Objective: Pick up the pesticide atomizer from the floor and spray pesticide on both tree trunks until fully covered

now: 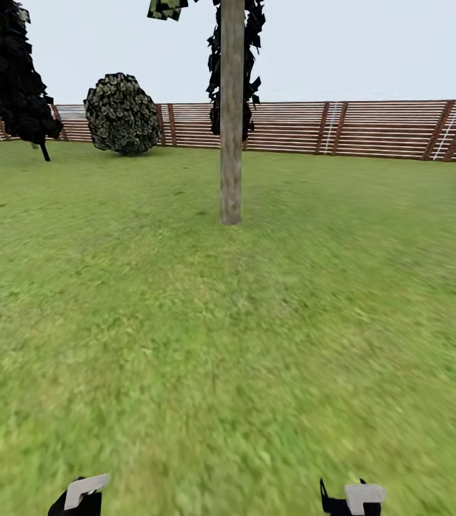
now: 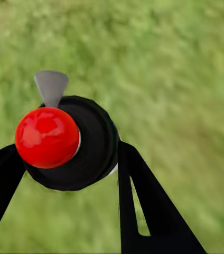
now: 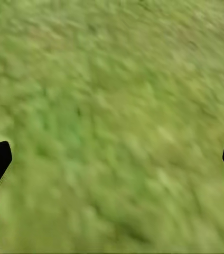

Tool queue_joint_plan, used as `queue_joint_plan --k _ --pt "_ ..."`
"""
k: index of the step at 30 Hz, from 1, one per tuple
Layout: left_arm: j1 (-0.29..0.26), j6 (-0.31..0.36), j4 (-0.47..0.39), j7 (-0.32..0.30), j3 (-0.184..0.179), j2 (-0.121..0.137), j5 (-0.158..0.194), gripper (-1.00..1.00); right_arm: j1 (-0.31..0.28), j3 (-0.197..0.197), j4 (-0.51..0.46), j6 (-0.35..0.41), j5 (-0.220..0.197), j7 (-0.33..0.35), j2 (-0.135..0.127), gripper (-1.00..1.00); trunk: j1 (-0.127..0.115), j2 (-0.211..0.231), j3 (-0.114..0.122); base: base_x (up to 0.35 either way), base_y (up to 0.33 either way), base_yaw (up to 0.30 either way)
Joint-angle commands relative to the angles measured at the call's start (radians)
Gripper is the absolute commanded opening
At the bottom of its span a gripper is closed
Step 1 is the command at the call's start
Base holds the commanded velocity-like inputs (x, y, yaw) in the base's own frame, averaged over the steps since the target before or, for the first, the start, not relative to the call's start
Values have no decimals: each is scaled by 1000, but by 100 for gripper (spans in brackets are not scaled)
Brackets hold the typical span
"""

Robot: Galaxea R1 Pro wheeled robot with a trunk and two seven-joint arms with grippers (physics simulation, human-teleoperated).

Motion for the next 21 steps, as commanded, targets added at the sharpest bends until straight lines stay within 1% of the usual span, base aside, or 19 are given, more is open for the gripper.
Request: queue_joint_plan --k 1,21 --pt "0 0 0 0 0 0 0 -100 0 0 0 0 0 0 0 100 0 0 0 339 0 0" --pt "-1 0 0 1 0 0 0 -100 0 0 0 0 0 0 0 100 0 0 0 339 0 0"
